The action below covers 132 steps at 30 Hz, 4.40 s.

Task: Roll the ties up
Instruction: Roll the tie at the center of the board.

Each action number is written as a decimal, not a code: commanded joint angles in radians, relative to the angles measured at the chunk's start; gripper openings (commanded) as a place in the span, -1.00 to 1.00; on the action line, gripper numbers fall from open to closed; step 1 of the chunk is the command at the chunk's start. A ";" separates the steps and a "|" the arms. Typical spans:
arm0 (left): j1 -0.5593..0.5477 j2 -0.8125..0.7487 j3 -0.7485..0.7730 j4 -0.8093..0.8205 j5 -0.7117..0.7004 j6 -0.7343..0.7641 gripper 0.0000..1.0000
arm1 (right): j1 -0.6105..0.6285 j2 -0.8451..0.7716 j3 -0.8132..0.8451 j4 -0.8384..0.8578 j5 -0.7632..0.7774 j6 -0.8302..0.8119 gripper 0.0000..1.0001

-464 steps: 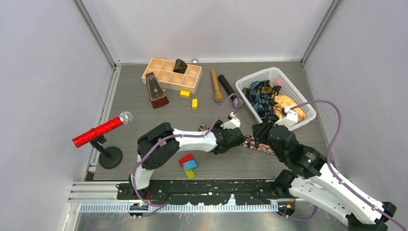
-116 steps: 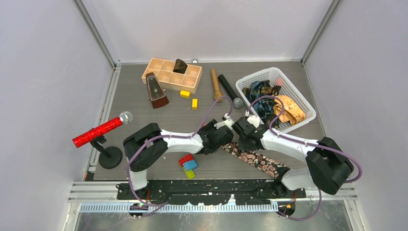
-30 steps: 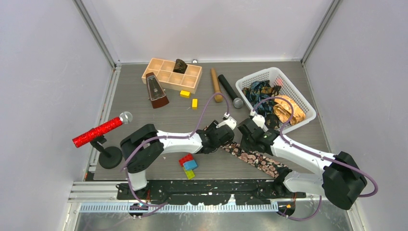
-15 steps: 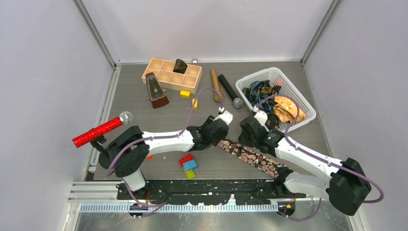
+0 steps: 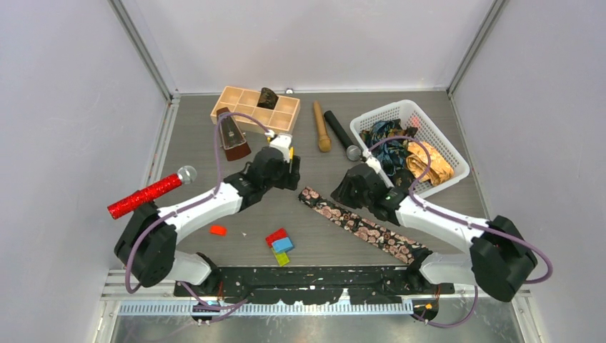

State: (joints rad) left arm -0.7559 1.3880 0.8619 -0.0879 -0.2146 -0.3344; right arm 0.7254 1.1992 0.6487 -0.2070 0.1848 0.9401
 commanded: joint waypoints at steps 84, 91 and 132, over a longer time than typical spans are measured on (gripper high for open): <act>0.302 0.411 -0.124 0.540 0.943 -0.271 0.06 | 0.019 0.396 0.082 0.202 -0.150 0.158 -0.64; 0.300 0.429 -0.120 0.510 0.945 -0.307 0.04 | 0.026 0.399 0.081 0.202 -0.145 0.155 -0.64; 0.280 0.448 -0.066 0.323 0.960 -0.217 -0.31 | 0.031 0.459 0.058 0.330 -0.148 0.145 -0.63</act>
State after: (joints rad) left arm -0.4641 1.8137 0.7856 0.2947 0.7113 -0.5640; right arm 0.7444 1.6299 0.7288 0.1223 0.0097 1.0950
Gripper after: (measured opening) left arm 0.375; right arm 0.181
